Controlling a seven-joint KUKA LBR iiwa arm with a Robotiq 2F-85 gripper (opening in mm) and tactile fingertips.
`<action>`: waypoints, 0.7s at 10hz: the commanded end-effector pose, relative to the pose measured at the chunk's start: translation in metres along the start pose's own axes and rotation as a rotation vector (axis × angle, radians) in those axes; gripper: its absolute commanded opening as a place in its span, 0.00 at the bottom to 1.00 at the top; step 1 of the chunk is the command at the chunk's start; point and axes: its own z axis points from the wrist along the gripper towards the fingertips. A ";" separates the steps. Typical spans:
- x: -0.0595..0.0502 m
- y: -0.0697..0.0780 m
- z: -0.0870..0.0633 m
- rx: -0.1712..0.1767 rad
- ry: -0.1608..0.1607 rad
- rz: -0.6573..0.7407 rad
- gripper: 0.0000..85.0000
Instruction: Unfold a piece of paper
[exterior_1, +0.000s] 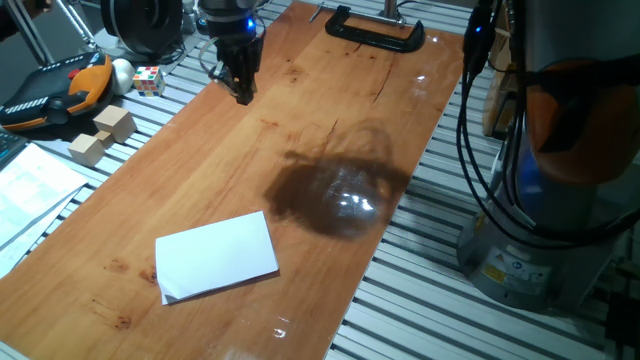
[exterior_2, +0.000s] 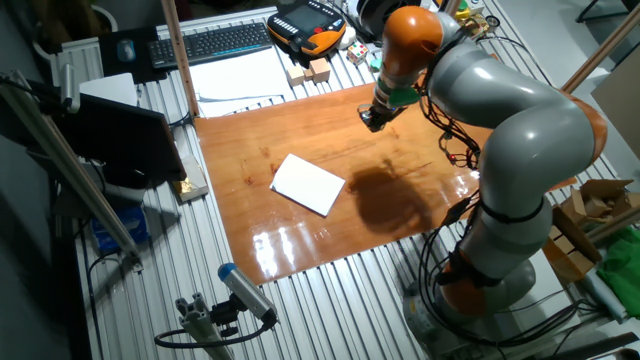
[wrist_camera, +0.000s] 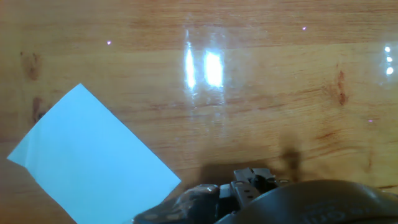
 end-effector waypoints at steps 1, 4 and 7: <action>0.001 0.006 0.004 0.013 -0.015 -0.008 0.02; 0.007 0.033 0.010 0.086 -0.028 -0.040 0.02; 0.011 0.045 0.018 0.088 -0.053 -0.034 0.02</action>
